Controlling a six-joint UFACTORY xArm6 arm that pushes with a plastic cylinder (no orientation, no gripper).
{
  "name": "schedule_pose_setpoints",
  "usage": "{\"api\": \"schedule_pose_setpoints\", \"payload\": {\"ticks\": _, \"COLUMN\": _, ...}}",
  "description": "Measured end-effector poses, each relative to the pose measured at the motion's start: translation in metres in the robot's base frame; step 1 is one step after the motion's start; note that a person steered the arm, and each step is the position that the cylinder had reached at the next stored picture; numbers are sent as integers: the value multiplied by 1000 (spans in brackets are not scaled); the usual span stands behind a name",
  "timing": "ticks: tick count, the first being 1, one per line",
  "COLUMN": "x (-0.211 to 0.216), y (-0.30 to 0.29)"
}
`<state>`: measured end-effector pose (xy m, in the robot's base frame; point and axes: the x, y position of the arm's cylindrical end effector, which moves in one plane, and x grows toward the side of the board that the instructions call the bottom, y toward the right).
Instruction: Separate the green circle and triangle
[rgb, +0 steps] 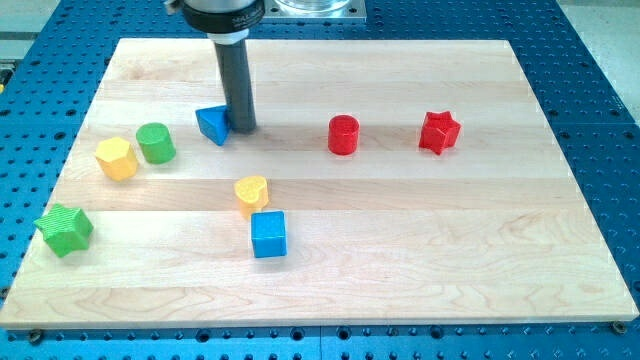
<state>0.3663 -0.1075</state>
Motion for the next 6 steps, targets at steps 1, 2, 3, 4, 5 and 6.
{"api": "schedule_pose_setpoints", "payload": {"ticks": 1, "x": -9, "y": -45}}
{"api": "schedule_pose_setpoints", "payload": {"ticks": 2, "x": -15, "y": -45}}
{"api": "schedule_pose_setpoints", "payload": {"ticks": 3, "x": 3, "y": -4}}
{"api": "schedule_pose_setpoints", "payload": {"ticks": 4, "x": 43, "y": -5}}
{"api": "schedule_pose_setpoints", "payload": {"ticks": 5, "x": 25, "y": -85}}
{"api": "schedule_pose_setpoints", "payload": {"ticks": 6, "x": -9, "y": -105}}
